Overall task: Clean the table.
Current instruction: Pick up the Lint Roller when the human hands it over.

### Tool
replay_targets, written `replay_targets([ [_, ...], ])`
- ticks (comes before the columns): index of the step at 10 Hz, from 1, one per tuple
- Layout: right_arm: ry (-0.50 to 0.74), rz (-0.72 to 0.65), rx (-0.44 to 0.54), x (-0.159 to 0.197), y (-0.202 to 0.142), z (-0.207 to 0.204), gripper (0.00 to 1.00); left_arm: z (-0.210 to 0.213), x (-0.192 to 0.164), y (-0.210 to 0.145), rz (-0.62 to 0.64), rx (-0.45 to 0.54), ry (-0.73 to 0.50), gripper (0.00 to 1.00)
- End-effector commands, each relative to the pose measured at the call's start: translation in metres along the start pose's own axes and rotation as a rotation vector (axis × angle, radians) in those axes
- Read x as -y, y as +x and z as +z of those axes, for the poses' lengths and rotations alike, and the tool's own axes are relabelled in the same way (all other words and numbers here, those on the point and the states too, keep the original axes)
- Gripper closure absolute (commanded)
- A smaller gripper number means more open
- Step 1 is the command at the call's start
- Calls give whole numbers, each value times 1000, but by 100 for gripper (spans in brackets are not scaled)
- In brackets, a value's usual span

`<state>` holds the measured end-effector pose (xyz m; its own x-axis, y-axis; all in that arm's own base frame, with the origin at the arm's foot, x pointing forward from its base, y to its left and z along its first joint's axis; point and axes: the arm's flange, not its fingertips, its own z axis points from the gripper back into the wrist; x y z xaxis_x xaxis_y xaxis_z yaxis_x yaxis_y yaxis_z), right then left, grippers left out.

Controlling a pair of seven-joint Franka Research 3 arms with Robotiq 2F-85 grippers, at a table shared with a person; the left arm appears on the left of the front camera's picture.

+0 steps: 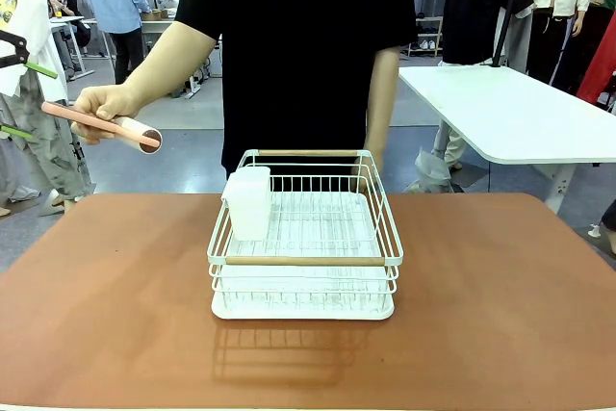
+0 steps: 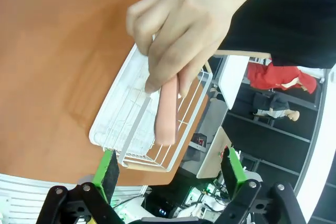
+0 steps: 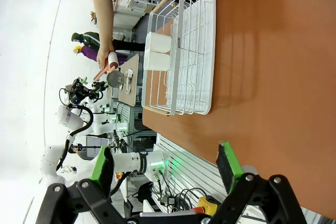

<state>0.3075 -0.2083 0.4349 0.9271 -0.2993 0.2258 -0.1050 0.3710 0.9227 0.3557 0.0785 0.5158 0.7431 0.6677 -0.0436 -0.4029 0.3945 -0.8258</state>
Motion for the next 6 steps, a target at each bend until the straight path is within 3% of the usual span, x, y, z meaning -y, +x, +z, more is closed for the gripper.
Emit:
replay_targets([
  [1, 12, 11, 2, -4, -1, 2, 0, -12, 6, 9, 32, 37, -15, 0],
  [6, 12, 11, 2, -4, -1, 2, 0, -24, -1, 15, 72, 42, -7, 0],
])
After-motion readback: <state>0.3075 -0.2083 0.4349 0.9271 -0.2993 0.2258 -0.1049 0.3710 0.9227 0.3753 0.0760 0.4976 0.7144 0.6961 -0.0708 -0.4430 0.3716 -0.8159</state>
